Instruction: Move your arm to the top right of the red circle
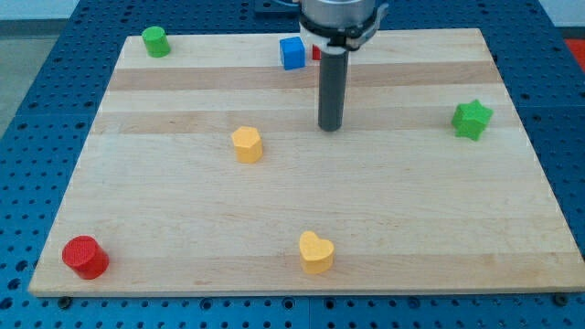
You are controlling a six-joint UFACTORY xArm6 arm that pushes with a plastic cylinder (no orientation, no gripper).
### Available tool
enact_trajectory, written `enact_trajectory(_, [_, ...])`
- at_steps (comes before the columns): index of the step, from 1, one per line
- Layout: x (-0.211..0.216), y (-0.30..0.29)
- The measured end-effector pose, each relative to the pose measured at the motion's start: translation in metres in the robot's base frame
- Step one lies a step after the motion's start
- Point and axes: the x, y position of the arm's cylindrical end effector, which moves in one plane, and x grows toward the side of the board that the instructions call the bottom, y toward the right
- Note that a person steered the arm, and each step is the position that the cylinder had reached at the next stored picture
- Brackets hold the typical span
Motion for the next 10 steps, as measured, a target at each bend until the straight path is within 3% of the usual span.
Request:
enact_trajectory(6, [0.193,-0.170])
enact_trajectory(7, [0.211,-0.198])
enact_trajectory(10, [0.195,-0.230])
